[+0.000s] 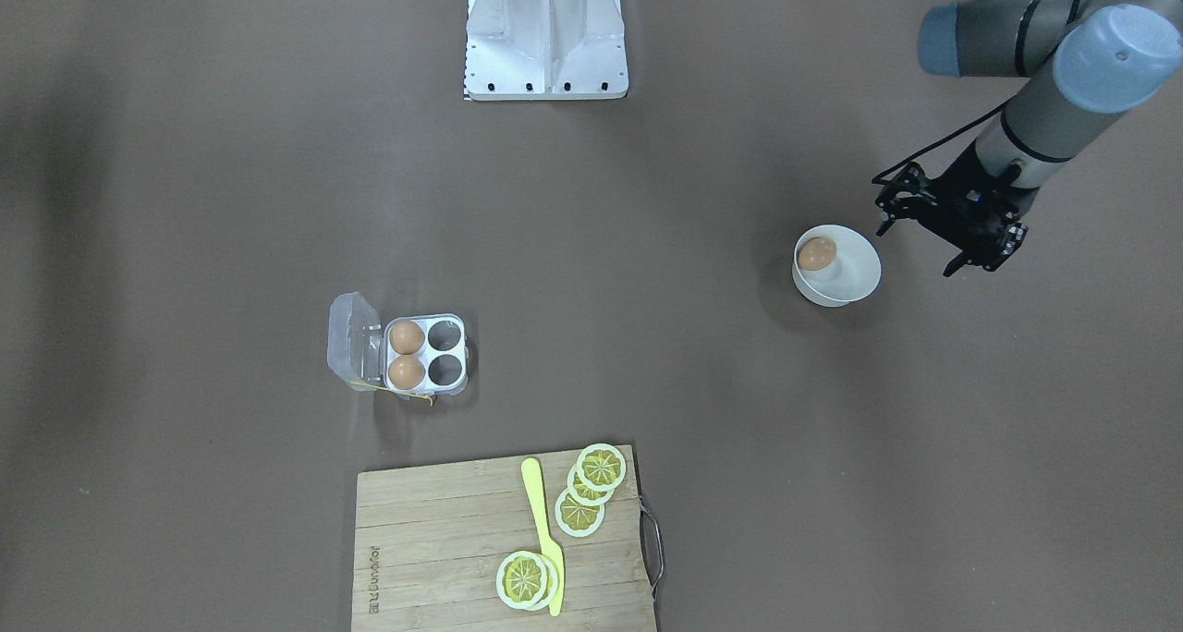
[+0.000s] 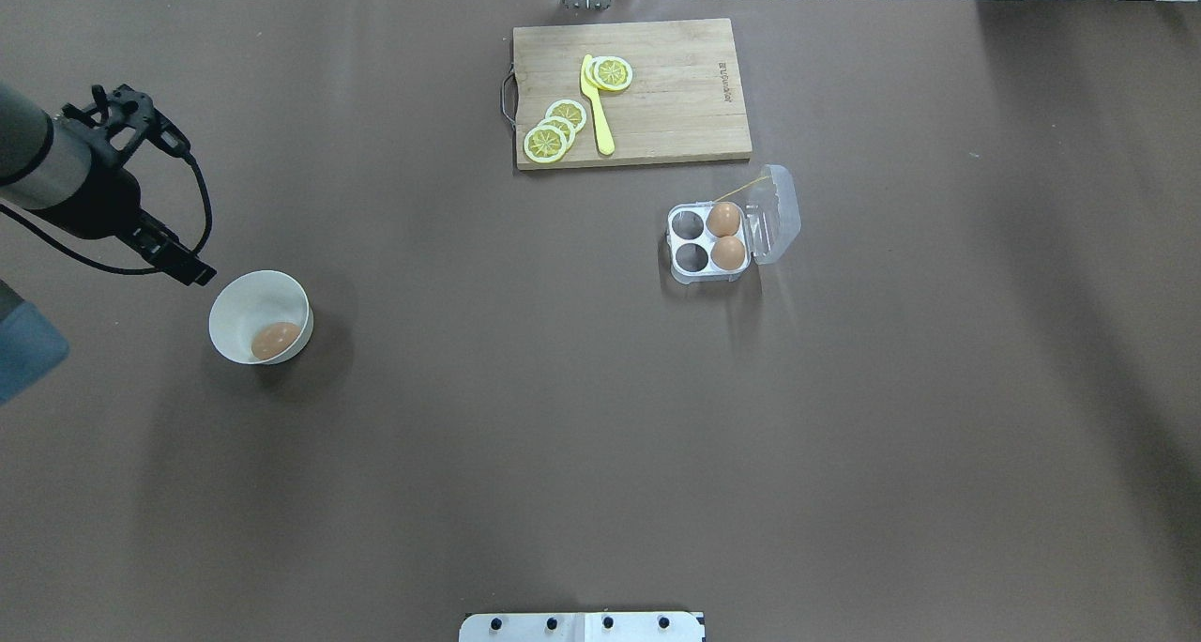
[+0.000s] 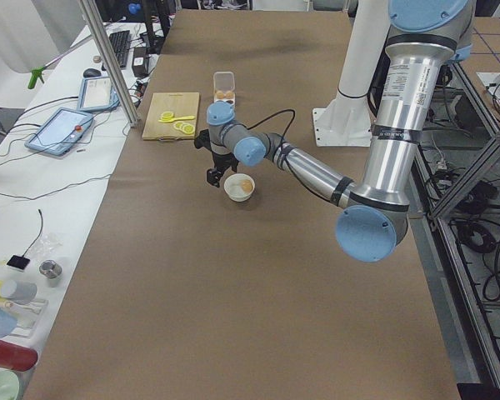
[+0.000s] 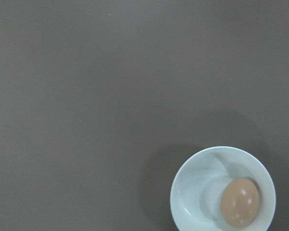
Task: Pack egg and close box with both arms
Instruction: 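Move the left gripper over the white bowl toward the brown egg, then lower the left gripper into the bowl and close on the brown egg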
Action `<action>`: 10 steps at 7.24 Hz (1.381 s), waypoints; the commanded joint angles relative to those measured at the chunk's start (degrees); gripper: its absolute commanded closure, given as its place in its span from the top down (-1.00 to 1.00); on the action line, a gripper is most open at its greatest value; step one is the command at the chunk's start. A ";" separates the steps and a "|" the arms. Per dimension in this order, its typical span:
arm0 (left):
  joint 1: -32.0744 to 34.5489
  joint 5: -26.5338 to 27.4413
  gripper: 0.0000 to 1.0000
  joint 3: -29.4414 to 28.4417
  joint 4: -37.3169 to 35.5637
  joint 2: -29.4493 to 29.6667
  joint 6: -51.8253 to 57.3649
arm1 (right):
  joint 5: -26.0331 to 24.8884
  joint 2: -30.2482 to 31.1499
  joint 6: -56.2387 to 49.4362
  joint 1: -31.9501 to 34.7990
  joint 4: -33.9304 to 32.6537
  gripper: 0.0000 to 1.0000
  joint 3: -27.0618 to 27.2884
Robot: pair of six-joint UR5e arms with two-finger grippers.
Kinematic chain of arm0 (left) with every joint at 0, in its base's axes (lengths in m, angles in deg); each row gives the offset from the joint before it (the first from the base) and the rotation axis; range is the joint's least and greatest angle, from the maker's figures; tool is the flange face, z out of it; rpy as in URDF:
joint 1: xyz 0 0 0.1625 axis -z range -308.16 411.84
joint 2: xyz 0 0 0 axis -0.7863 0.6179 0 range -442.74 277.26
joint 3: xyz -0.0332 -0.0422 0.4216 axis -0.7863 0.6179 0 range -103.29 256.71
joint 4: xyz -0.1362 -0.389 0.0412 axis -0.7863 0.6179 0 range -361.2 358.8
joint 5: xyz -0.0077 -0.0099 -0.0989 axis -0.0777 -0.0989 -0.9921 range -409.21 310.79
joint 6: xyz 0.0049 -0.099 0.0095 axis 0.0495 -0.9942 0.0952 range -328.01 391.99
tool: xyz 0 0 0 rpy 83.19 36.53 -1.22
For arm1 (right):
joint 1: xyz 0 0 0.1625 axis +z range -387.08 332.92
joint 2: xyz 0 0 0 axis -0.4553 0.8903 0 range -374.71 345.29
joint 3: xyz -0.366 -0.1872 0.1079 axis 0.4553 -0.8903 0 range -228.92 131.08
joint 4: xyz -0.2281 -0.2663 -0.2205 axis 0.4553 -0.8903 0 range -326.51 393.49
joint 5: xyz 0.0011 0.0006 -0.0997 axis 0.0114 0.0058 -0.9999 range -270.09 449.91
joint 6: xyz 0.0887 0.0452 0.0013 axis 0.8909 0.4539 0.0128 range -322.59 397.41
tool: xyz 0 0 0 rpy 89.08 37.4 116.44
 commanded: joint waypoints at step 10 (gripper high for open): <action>-8.48 -0.02 0.52 -2.62 -0.32 0.55 0.06 | -0.33 0.22 0.00 0.37 0.00 1.00 -0.27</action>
